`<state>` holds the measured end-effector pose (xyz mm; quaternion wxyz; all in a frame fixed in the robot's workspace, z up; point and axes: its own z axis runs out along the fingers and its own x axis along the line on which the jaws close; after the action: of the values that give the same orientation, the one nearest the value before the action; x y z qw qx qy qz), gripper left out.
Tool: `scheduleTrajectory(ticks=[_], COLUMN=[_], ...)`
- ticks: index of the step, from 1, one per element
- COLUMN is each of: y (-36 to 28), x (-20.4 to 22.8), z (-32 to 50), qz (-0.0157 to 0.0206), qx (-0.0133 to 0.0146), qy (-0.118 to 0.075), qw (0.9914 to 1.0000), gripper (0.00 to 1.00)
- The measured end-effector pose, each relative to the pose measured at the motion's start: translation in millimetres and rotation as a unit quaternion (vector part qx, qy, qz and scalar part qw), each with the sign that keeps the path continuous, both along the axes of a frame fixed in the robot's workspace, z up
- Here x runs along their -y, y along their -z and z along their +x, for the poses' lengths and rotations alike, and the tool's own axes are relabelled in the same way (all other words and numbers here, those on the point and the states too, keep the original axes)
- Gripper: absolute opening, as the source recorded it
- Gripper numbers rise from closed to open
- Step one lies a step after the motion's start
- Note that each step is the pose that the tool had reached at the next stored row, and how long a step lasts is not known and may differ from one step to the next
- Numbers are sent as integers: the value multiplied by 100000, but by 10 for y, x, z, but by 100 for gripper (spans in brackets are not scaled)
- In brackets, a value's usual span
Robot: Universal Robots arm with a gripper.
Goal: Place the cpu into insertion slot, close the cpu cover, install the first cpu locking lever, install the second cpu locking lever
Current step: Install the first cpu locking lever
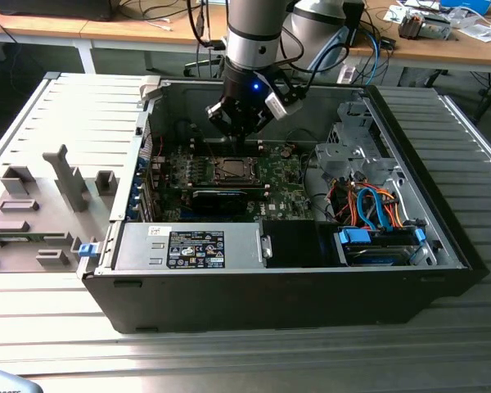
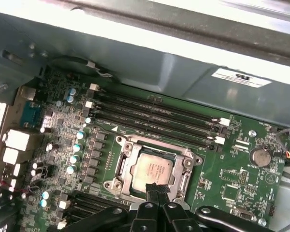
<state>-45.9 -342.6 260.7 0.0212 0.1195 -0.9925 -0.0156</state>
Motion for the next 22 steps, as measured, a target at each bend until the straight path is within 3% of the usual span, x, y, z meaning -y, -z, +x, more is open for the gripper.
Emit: scheduleTrajectory(ticks=[2,5,9,11,12,15,22], y=[0,0,0,0,0,0,-1], x=[0,0,0,0,0,0,30], z=[0,0,0,0,0,-2,-102], qz=[-72,-125,-155,-163,-167,-164,-167], qx=[0,0,-4,-5,-4,-6,3], qy=[3129,5630,9203,11255,11765,11834,11825], qw=[99951,99841,99576,99364,99305,99297,99298], gripper=[11,11,11,11,11,11,11])
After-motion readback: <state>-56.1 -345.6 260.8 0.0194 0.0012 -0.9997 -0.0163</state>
